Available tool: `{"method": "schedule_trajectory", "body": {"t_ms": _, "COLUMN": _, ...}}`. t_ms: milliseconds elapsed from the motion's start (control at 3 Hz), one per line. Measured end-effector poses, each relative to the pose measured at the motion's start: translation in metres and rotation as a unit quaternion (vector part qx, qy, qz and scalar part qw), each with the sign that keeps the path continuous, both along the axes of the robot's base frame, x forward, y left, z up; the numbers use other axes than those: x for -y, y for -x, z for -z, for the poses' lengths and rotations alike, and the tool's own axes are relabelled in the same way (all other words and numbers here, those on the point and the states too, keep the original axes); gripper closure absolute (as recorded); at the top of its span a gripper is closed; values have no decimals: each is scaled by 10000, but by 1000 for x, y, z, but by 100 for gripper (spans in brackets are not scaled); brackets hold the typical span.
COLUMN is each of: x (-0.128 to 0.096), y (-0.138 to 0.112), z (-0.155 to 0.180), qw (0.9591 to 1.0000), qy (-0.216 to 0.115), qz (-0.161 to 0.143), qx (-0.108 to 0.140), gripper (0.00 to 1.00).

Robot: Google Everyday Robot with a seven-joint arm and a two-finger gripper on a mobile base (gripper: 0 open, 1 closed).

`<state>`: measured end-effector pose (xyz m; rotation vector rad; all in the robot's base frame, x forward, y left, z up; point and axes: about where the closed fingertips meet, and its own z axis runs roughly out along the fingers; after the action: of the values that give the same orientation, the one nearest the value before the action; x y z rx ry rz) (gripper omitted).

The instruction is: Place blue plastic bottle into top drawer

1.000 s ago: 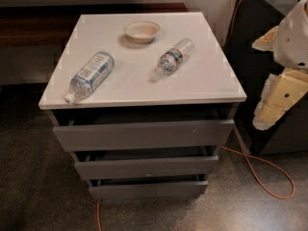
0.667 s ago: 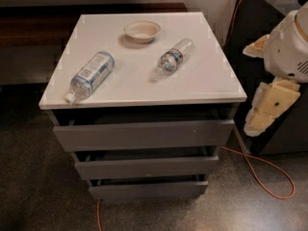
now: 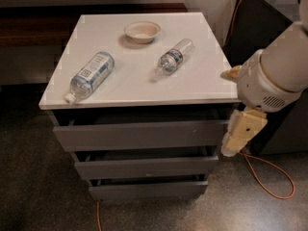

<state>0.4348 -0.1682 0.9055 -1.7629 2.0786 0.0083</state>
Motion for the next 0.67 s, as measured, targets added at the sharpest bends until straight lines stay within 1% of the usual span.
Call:
{"method": "schedule_trajectory", "body": {"t_ms": 333, "x": -7, "y": -1, "z": 25, "qw": 9999, "qy": -97, "qz": -5, "qx": -53, "gripper": 0}}
{"method": "schedule_trajectory", "body": {"t_ms": 667, "x": -14, "y": -6, "z": 53, "qw": 9996, "qy": -232, "qz": -171, "qx": 43, "gripper": 0}}
